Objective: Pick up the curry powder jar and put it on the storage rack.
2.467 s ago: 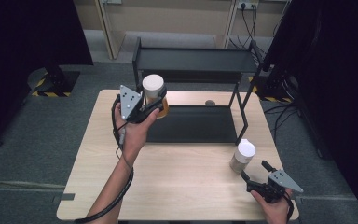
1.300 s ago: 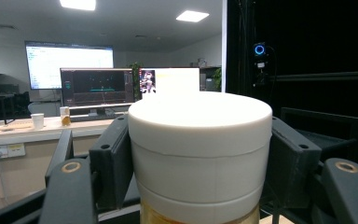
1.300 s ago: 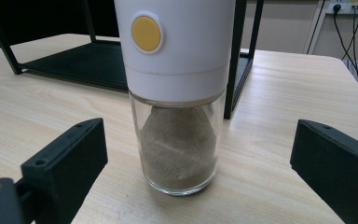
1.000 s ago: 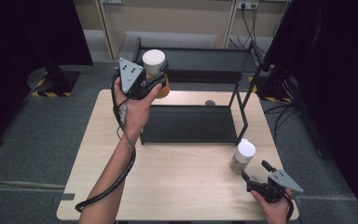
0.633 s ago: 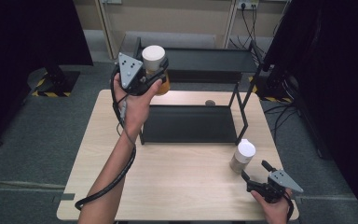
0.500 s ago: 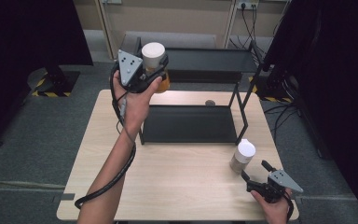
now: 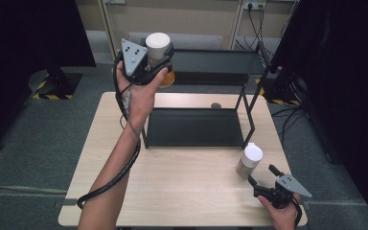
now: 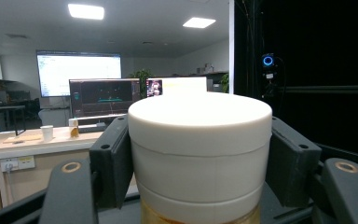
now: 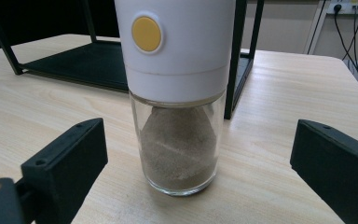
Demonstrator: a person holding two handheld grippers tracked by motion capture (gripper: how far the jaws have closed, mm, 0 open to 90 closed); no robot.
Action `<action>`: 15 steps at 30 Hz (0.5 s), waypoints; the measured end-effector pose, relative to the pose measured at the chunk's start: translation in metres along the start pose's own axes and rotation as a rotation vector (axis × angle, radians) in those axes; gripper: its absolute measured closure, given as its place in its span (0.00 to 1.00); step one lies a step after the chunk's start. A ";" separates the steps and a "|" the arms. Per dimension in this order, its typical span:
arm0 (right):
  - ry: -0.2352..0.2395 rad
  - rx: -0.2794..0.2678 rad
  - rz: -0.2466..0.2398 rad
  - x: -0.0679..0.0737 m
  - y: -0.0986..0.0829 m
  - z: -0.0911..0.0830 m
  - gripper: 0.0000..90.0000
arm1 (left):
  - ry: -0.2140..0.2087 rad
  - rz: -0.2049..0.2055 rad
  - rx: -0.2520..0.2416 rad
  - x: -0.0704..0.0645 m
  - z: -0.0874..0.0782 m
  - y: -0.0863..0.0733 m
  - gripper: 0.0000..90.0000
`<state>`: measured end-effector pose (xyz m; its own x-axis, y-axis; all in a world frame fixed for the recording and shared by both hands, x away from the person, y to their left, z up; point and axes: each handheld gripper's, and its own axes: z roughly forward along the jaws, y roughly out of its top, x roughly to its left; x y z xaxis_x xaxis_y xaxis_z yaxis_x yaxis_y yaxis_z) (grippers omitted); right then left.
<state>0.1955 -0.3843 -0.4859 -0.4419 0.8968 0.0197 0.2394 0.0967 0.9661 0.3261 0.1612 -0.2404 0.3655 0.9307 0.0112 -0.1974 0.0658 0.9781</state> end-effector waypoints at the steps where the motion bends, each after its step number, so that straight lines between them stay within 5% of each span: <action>1: 0.000 0.000 0.000 0.000 0.000 0.000 0.05 | 0.002 0.000 0.001 0.000 0.001 0.001 0.37; 15: 0.001 -0.003 0.002 0.000 -0.001 0.000 0.05 | 0.037 0.003 0.002 0.004 0.019 0.013 0.37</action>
<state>0.1952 -0.3845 -0.4864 -0.4420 0.8967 0.0214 0.2371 0.0938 0.9669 0.3420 0.1590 -0.2235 0.3315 0.9434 0.0064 -0.1967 0.0625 0.9785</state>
